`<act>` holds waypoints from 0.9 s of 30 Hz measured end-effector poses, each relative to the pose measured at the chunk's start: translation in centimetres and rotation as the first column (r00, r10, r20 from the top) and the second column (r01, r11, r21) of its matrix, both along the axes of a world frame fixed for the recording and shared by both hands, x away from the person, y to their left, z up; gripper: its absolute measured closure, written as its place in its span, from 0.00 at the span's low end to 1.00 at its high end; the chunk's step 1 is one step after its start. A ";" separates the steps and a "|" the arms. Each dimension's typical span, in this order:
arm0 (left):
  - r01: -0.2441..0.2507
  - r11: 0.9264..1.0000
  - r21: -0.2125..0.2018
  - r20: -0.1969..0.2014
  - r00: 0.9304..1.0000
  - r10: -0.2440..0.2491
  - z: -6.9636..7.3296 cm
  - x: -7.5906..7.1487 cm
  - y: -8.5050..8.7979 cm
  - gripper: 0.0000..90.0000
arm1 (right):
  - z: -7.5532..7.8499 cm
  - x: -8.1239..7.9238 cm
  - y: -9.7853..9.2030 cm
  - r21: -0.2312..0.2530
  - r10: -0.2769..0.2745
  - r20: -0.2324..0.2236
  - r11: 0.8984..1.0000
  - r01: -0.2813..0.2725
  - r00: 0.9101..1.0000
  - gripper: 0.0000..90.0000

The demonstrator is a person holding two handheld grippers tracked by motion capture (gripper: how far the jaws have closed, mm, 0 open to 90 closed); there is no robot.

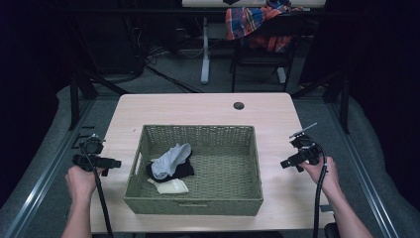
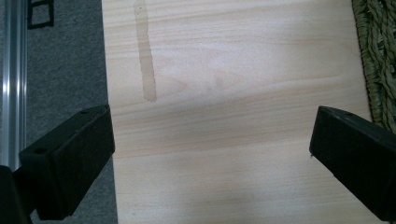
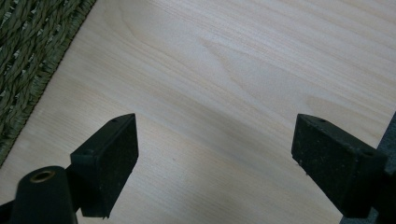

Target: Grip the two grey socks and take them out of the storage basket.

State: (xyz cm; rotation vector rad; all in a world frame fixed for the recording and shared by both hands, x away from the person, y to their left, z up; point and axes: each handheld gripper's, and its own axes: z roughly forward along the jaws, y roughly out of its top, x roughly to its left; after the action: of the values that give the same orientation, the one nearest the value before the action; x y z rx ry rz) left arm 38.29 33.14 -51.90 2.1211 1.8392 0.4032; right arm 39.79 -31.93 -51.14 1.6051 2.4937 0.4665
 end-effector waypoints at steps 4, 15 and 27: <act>0.001 1.000 -0.001 0.002 1.000 -0.001 0.1 0.0 -0.1 0.00 | -0.1 -0.2 0.1 0.003 -0.008 0.026 1.000 0.008 1.000 0.17; -0.003 0.999 0.036 -0.006 1.000 0.004 1.4 -0.1 -0.9 0.00 | -0.3 0.0 0.2 -0.067 -0.013 0.041 0.998 0.016 0.999 0.16; 0.051 0.997 0.056 -0.017 0.999 -0.050 4.6 -0.3 -3.0 0.00 | -0.1 -0.2 0.2 -0.067 -0.001 0.050 0.998 0.004 0.999 0.18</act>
State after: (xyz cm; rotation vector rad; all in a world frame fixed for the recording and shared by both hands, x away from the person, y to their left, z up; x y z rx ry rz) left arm 38.01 30.11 -47.30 2.2087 1.7990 0.4334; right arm 39.61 -31.71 -51.26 1.5525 2.4437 0.4131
